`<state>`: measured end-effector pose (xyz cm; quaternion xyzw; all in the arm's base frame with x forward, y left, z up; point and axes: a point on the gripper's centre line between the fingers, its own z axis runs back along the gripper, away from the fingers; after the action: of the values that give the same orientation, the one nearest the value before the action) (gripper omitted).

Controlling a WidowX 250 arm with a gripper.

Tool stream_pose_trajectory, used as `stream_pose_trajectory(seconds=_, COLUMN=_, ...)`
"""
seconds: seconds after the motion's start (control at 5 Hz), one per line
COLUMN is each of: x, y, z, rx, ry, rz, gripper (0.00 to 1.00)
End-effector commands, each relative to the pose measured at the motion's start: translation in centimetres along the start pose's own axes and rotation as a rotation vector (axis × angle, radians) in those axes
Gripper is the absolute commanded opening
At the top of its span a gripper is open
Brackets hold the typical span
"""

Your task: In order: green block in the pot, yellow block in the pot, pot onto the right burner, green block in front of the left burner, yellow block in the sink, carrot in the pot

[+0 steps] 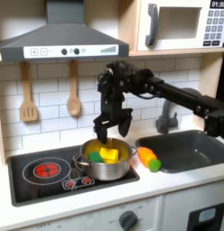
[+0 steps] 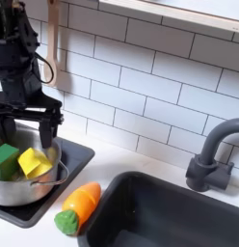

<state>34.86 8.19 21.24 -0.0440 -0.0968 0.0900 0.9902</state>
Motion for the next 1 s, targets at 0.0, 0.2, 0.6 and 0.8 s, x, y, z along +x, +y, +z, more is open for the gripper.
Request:
stream_pose_trajectory(seconds=0.0, x=0.7, y=2.0, z=-1.1, rx=0.029, ry=0.000, rz=-0.029, gripper=1.00)
stream_pose_trajectory(seconds=0.2, x=0.8, y=2.6, z=-1.4, rx=0.036, ry=0.005, rz=-0.044, gripper=1.00)
stream_pose_trajectory(seconds=0.6, x=0.7, y=3.4, z=-1.5, rx=0.054, ry=-0.002, rz=-0.063, gripper=1.00)
stream_pose_trajectory(seconds=0.8, x=0.9, y=4.0, z=-1.2, rx=0.061, ry=-0.015, rz=-0.064, gripper=1.00)
